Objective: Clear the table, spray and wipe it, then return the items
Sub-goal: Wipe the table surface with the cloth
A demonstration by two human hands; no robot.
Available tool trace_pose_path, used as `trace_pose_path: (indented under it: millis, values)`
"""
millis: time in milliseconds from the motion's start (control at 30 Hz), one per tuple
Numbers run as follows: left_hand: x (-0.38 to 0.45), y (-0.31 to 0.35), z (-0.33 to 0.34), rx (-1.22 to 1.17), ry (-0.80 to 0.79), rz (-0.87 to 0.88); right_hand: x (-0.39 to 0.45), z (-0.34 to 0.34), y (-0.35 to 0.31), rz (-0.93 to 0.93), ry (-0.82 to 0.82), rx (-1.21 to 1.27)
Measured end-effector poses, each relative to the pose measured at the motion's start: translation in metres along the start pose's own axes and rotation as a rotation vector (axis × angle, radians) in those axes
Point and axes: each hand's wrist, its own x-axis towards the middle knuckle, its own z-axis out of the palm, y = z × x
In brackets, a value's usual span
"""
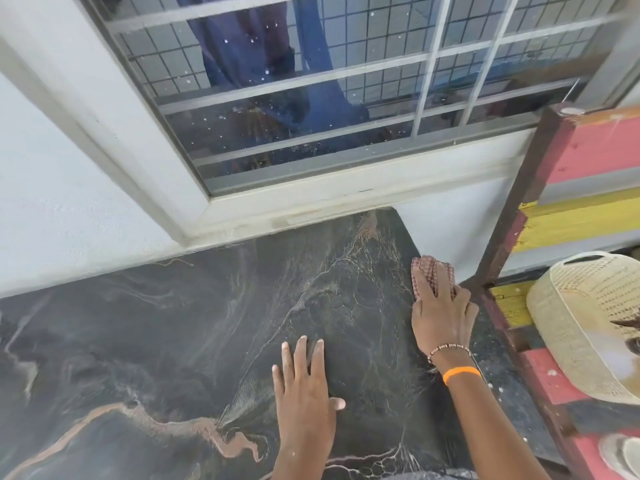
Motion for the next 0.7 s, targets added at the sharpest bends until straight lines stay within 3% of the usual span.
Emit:
trace_pose_path:
  millis: [133,300,600,700]
  values:
    - [-0.011,0.002,0.007,-0.034,0.050,0.102,-0.028,0.002,0.006,-0.048,0.072,-0.040]
    - [-0.006,0.014,0.004,0.025,-0.057,0.171,0.016,0.004,-0.015,-0.166,-0.041,-0.127]
    - [0.002,0.021,0.006,0.114,-0.188,0.120,0.132,0.002,-0.071,-0.246,-0.129,-0.142]
    - [0.003,0.021,0.006,0.099,-0.202,0.104,0.143,0.003,-0.069,-0.370,-0.107,-0.225]
